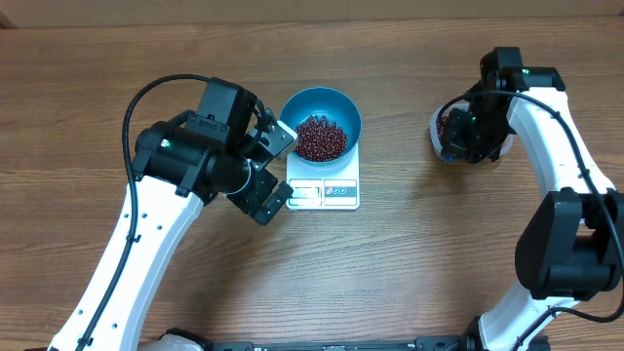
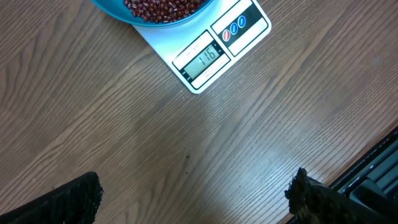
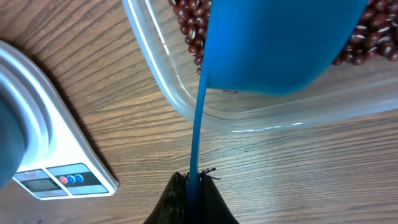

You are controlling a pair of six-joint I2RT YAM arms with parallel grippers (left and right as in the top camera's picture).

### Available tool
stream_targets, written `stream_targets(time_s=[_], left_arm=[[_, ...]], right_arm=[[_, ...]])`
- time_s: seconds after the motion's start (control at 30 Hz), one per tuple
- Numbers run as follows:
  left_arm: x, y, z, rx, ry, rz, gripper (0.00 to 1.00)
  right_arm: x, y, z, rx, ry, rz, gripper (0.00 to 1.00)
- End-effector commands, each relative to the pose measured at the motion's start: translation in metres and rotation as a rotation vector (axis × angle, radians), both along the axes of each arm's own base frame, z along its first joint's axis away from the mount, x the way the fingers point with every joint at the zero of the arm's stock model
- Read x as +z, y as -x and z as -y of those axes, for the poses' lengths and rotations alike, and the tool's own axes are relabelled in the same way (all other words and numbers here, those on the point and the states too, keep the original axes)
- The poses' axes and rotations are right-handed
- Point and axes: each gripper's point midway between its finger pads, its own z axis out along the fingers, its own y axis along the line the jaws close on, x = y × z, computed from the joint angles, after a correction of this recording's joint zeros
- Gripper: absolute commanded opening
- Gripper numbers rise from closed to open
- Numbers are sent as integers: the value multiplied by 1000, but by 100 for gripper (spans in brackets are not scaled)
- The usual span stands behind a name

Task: Scoop item into bowl and weigh 150g on scale
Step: 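Drag the scoop through the beans in the tub with the right gripper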

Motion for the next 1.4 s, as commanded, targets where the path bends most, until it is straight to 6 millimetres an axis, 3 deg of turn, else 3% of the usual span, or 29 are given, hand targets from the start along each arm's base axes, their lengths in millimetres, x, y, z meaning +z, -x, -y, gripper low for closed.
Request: stream_targets(time_s=[0.0,0.37,0.8,1.1,1.37], left_arm=[[3,2,0,-21,12,11,100],[3,2,0,-21,12,11,100],[3,2,0,-21,12,11,99],[3,2,0,-21,12,10,100],[3,2,0,-21,12,11,99]], right_arm=[[22,-9,-10,49,-47,86,4],[24,-13,9,2,-63,99,4],[32,-14,6,63,-174,141,4],[34,-15,30,19,-181,160,4],[40,-16,30,69,-246,209,4]])
